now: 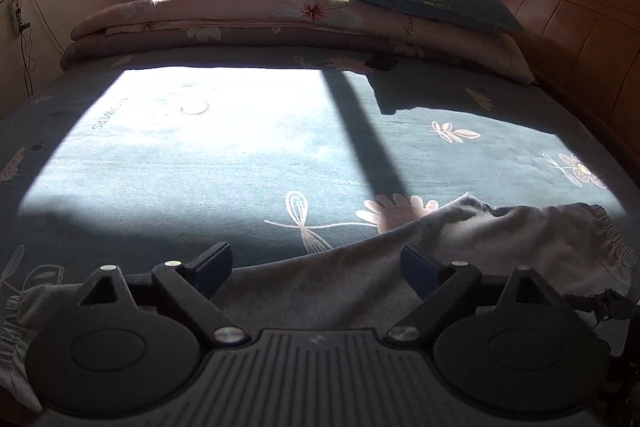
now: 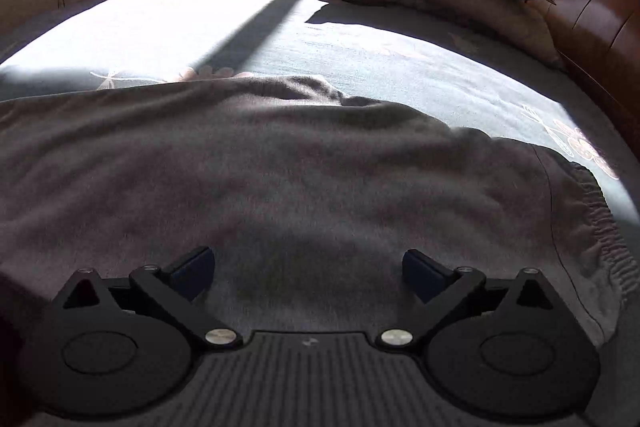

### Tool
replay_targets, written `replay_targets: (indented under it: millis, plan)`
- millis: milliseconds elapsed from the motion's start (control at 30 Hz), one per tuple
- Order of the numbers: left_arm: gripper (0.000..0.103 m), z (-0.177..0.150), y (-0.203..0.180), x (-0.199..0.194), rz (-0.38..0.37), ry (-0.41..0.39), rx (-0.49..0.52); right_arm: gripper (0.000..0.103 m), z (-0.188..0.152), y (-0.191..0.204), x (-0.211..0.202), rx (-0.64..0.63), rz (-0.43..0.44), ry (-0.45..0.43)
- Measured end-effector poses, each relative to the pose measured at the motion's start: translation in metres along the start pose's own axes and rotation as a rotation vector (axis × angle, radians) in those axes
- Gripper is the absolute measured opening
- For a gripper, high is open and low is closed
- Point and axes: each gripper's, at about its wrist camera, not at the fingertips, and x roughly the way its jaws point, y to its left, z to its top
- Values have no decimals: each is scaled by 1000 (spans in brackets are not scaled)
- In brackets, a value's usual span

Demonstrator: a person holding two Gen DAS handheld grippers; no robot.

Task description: Fold clothes

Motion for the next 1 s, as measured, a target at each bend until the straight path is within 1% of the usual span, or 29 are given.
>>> replay_targets:
  millis: [67,167,200,233,267,333,400,500,533,600,633,700,800,867,933,1000]
  plan:
    - [91,-37,-6,8,50,2,-4,103,-8,-2,2,12,21,-15]
    - [91,-80,-14,15,127,-7,2,103,-15,-4,1,0,41,-57]
    - [91,-88,-14,16,133,-6,-2,103,-16,-5,1,-3,49,-68]
    - [91,-95,-14,19,134,23,-25,103,-18,-6,0,-6,57,-79]
    - [91,-101,-14,22,130,69,-63,103,-19,-7,0,-10,65,-89]
    - [92,-113,-15,20,127,78,-107,103,-22,-8,0,-18,73,-104]
    - [94,-120,-22,16,151,93,-109,103,-24,-8,-1,-25,78,-116]
    - [96,-122,-26,10,143,124,-147,103,-28,-9,-2,-37,83,-133]
    - [96,-121,-26,6,145,119,-168,103,-29,-10,-2,-37,84,-137]
    - [96,-115,-26,-4,129,74,-196,103,-30,-9,-2,-37,82,-144]
    - [96,-110,-27,-8,108,44,-196,103,-31,-9,-2,-40,80,-149]
    - [96,-95,-31,-8,84,10,-174,103,-32,-9,-2,-44,80,-161]
    - [97,-70,-48,10,77,-43,-105,103,-34,-8,-4,-49,79,-176]
    - [97,-62,-59,24,66,-82,-71,103,-33,-7,-10,-56,80,-173]
    - [98,-63,-70,42,56,-64,-29,103,-35,-10,-20,-53,97,-200]
    - [98,-68,-82,59,51,-28,8,103,-37,-14,-31,-53,94,-234]
